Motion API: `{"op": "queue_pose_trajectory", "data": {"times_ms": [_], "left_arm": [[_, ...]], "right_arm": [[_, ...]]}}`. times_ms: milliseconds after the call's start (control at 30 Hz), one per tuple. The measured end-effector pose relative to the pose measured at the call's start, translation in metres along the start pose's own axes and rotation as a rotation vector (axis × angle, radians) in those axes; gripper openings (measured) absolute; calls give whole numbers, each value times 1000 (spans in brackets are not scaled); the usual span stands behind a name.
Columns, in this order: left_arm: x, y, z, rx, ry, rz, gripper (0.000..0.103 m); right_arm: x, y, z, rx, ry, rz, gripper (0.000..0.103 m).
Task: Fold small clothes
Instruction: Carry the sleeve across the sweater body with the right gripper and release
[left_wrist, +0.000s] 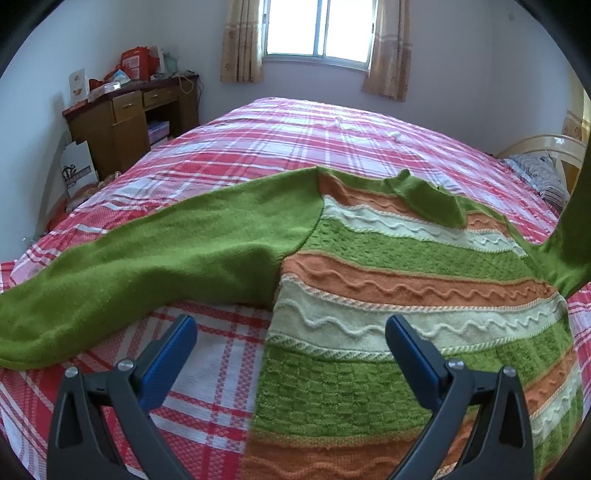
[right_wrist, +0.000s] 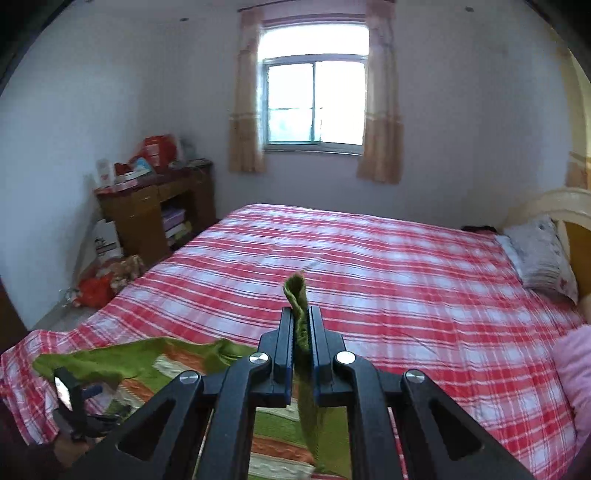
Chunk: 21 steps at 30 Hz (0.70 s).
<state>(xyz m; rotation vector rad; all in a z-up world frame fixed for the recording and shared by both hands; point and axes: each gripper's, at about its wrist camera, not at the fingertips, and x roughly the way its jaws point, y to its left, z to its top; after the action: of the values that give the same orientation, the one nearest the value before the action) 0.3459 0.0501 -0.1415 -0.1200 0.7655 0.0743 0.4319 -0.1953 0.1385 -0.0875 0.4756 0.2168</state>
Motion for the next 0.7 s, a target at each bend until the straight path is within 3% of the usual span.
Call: {"op": "queue_pose_trajectory", "data": {"times_ms": [300,500,600,667,700], "left_arm": [[5,-2,-1,9,22,-6,103],[5,-6,-3,33,20,22,103],[5,-5,-3,27,23,24,103],[6,-1,-3,8,26,20,103],[6,3,-3,-8,28,17,103]], "right_arm": [[45,77,-13,-54,39,135,3],[105,142,-50,-77,96,210,3],[142,167,-82,-22,141,282,4],[167,179,-103,9,203,325,14],[176,182,-115,27,239,329,41]]}}
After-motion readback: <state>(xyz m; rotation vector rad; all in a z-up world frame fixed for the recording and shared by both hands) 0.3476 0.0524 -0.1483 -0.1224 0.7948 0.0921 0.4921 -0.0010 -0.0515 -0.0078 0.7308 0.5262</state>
